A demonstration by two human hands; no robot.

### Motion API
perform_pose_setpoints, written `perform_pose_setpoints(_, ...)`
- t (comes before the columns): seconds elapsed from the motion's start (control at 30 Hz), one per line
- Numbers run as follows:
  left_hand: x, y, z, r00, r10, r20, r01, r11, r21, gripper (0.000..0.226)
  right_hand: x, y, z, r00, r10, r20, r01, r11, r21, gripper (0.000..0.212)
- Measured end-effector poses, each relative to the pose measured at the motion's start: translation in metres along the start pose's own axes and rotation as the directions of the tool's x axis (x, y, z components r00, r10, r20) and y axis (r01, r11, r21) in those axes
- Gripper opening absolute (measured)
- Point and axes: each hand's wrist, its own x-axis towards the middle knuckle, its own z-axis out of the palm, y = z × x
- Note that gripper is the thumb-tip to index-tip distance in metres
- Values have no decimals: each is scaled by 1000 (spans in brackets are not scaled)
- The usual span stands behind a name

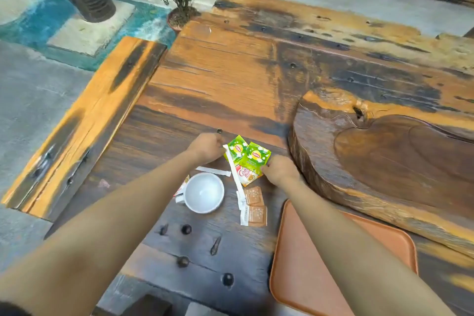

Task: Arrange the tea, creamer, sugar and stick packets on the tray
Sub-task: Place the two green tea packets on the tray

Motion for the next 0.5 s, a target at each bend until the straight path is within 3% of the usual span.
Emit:
perform_pose_setpoints(0.13,25,13,18,999,23,-35,-20,997,76,41,8,-3,12,981,126,-149,-110,988,110,53)
perform_pose_setpoints(0.27,45,16,36,997,-22,-80,41,970,240,56,15,-13,23,946,274,-174,-210,925,316,66)
perform_pose_setpoints(0.5,64,16,43,992,-122,-17,123,973,193,70,22,-21,38,927,299,-227,-180,883,433,56)
